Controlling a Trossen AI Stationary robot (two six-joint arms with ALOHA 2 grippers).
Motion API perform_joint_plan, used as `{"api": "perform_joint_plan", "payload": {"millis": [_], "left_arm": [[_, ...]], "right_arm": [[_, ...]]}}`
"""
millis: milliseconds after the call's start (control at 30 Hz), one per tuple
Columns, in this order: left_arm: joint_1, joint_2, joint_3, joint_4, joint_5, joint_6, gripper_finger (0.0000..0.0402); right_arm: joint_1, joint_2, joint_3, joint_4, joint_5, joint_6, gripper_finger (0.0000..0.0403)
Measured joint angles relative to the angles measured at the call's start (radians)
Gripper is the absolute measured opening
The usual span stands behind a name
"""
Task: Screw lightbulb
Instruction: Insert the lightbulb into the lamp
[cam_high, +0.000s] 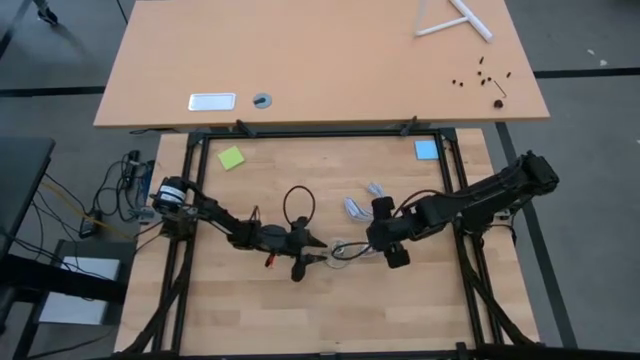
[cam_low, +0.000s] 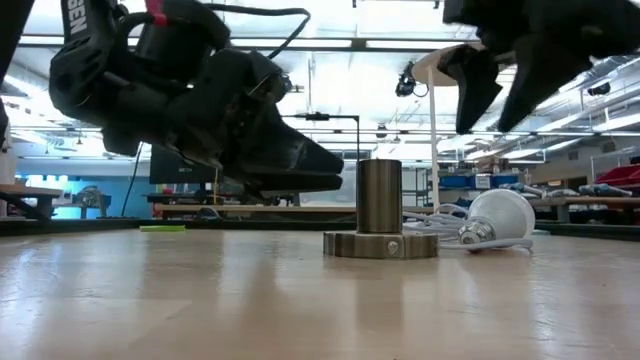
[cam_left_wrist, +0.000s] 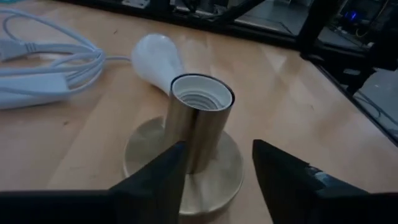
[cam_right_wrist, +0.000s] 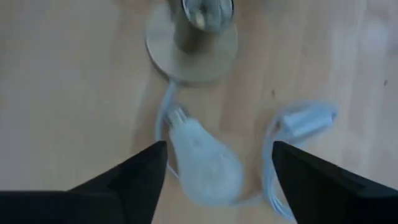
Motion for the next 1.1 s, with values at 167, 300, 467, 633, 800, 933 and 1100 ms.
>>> {"api": "perform_joint_plan", "payload": {"millis": [167,300,467,633,800,933,1100], "left_arm": [[0.0,0.0,0.071,-0.118,0.0,-0.001,0.0231],[0.0,0.0,0.11,-0.22,-0.012,-0.002,0.0255],[0.0,0.002,0.121,-0.243,-0.068,-0.002,0.0274],[0.0,0.028,0.121,-0.215,-0.071,-0.001,0.0278],[0.0,0.089,0.163,-0.202,-0.058,0.001,0.0278],[0.0,0.129,0.21,-0.206,-0.051,0.009,0.0278],[0.0,0.141,0.247,-0.232,-0.051,0.036,0.0252]], "right_arm": [[-0.033,0.021,-0.001,-0.046,-0.032,-0.039,0.0322],[-0.041,0.096,-0.001,-0.05,-0.062,-0.123,0.032],[-0.042,0.184,-0.001,-0.044,-0.033,-0.216,0.0316],[-0.045,0.238,-0.001,-0.035,-0.031,-0.266,0.0318],[-0.06,0.281,-0.002,-0.04,-0.032,-0.268,0.032],[-0.066,0.288,-0.002,-0.038,-0.033,-0.25,0.0313],[-0.067,0.285,-0.002,-0.038,-0.036,-0.206,0.0298]]}}
